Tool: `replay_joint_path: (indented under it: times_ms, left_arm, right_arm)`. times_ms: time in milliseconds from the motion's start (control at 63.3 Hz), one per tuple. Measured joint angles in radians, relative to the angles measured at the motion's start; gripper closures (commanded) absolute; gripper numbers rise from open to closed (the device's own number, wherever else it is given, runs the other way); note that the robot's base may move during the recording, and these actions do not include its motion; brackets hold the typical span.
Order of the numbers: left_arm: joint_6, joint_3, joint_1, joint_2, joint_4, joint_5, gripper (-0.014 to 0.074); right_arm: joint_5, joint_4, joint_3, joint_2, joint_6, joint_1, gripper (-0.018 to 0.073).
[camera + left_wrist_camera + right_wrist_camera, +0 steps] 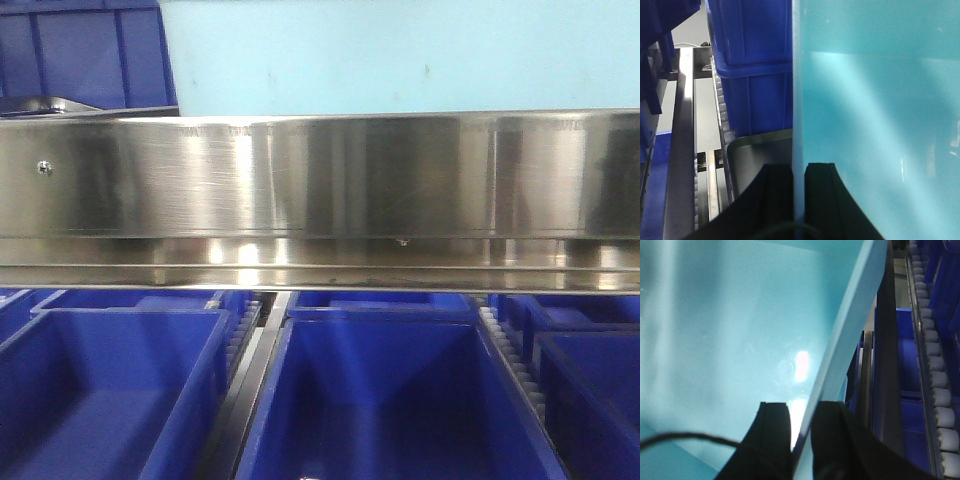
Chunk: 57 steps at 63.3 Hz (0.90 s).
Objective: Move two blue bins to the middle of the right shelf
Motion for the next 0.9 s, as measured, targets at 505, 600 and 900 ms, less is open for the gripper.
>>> replay_joint_path:
  times_ms: [505, 600, 900]
  left_arm:
    - [0.0, 0.0, 0.0, 0.0, 0.0, 0.0, 0.0707]
    - [0.0, 0.0, 0.0, 0.0, 0.0, 0.0, 0.0707]
    - [0.0, 0.0, 0.0, -0.009, -0.015, 0.139, 0.0707]
  right_arm:
    - [0.0, 0.0, 0.0, 0.0, 0.0, 0.0, 0.0712]
    - [0.0, 0.0, 0.0, 0.0, 0.0, 0.0, 0.0712]
    - [0.047, 0.0, 0.0, 0.0, 0.0, 0.0, 0.0712]
